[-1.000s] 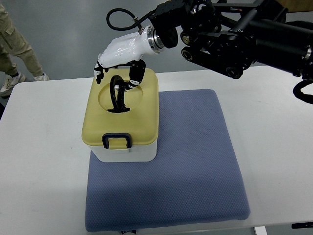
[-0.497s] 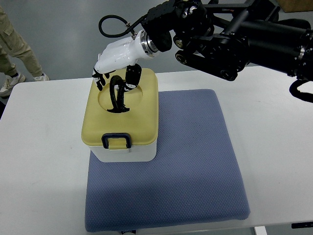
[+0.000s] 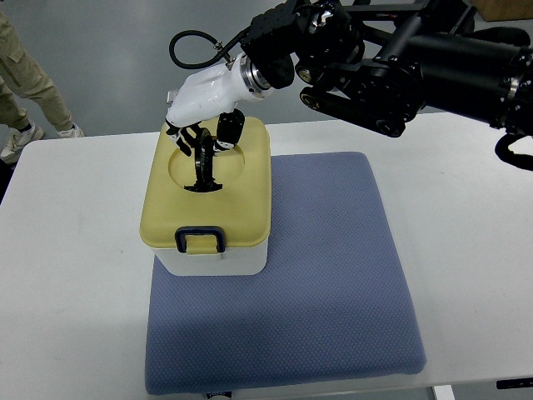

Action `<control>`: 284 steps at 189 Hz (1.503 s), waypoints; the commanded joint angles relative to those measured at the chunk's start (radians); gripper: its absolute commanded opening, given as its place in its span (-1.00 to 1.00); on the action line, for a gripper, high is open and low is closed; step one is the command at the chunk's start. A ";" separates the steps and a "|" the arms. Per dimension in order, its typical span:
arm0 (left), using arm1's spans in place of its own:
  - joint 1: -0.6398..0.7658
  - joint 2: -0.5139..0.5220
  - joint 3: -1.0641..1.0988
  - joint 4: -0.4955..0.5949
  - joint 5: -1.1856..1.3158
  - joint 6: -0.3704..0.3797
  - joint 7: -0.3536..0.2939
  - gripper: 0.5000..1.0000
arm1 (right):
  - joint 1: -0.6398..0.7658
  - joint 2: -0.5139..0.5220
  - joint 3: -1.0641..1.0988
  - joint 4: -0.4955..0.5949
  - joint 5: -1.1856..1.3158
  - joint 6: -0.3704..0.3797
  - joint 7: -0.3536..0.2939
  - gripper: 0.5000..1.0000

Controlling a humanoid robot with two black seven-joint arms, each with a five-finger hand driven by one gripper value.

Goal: Open white storage box with right hand
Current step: 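Lift the yellow lid off the white box with the right hand, then carry the lid away from the box and lower it onto the mat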

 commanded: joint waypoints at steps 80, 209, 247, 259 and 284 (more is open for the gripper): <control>0.000 0.000 0.000 0.000 0.001 0.000 0.000 1.00 | -0.001 0.000 0.006 -0.003 0.000 -0.044 0.000 -1.00; 0.000 0.000 0.000 0.000 0.000 0.000 0.000 1.00 | -0.098 -0.198 0.115 -0.116 0.204 -0.075 -0.014 -1.00; 0.000 0.000 0.002 0.000 0.000 0.000 0.000 1.00 | -0.179 -0.294 0.109 -0.167 0.213 -0.069 -0.014 -1.00; 0.000 0.000 0.002 0.000 0.000 0.000 0.000 1.00 | -0.198 -0.318 0.106 -0.174 0.213 -0.066 -0.014 -1.00; 0.000 0.000 0.000 0.000 0.000 0.000 0.000 1.00 | -0.239 -0.364 0.101 -0.185 0.213 -0.069 -0.014 -1.00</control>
